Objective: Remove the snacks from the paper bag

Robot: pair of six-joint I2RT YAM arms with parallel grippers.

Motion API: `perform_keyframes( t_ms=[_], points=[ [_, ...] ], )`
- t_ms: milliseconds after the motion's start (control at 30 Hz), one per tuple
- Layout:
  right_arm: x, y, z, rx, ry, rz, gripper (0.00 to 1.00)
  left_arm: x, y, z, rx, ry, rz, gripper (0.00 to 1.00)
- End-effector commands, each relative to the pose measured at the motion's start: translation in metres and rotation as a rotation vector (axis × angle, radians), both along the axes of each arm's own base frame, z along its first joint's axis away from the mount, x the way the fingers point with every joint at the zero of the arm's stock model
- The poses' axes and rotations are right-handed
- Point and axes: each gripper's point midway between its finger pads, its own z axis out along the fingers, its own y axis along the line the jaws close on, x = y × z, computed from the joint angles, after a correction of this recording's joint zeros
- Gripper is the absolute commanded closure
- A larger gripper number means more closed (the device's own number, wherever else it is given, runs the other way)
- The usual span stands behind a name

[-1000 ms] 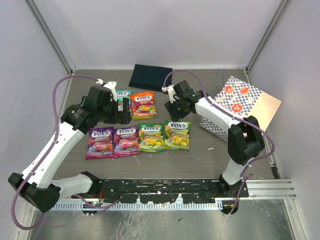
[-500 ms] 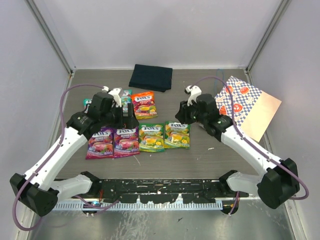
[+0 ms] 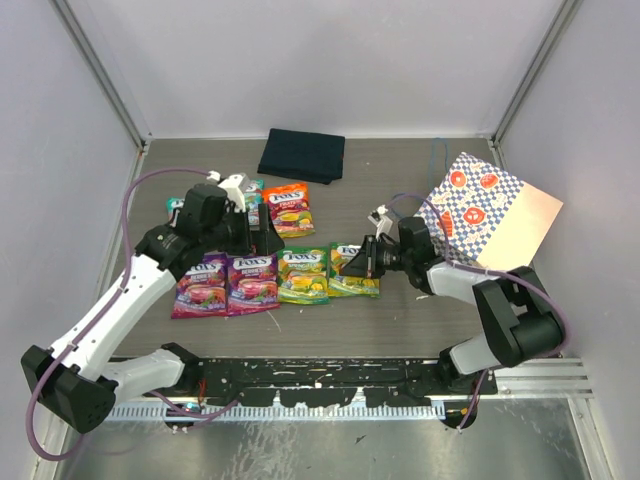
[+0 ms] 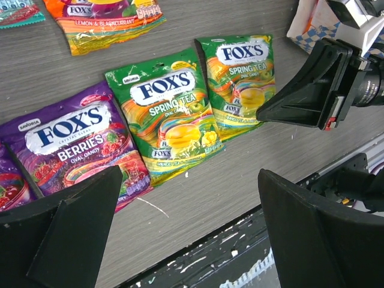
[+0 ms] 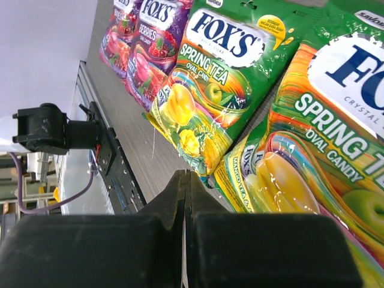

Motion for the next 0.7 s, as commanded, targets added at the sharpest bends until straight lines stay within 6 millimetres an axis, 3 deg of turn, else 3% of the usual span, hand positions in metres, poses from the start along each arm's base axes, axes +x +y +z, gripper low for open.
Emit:
perform_keyframes(
  t_ms=[0, 233, 333, 433, 667],
  points=[
    [0.004, 0.011, 0.005, 0.102, -0.069, 0.04, 0.99, 0.002, -0.005, 0.011, -0.042, -0.049, -0.016, 0.02],
    [0.007, 0.003, -0.058, 0.018, 0.013, -0.028, 0.99, 0.002, -0.006, 0.003, -0.03, -0.026, -0.019, 0.02],
    [0.011, 0.002, -0.061, 0.005, 0.025, -0.048, 0.99, 0.002, -0.005, 0.001, -0.027, -0.021, -0.02, 0.02],
    [0.016, 0.001, -0.049, -0.027, -0.004, -0.062, 0.99, 0.001, -0.005, 0.0, -0.026, -0.016, -0.021, 0.02],
    [0.036, 0.005, 0.032, -0.025, -0.204, -0.071, 0.99, 0.001, -0.01, 0.003, -0.049, -0.017, -0.033, 0.01]
  ],
)
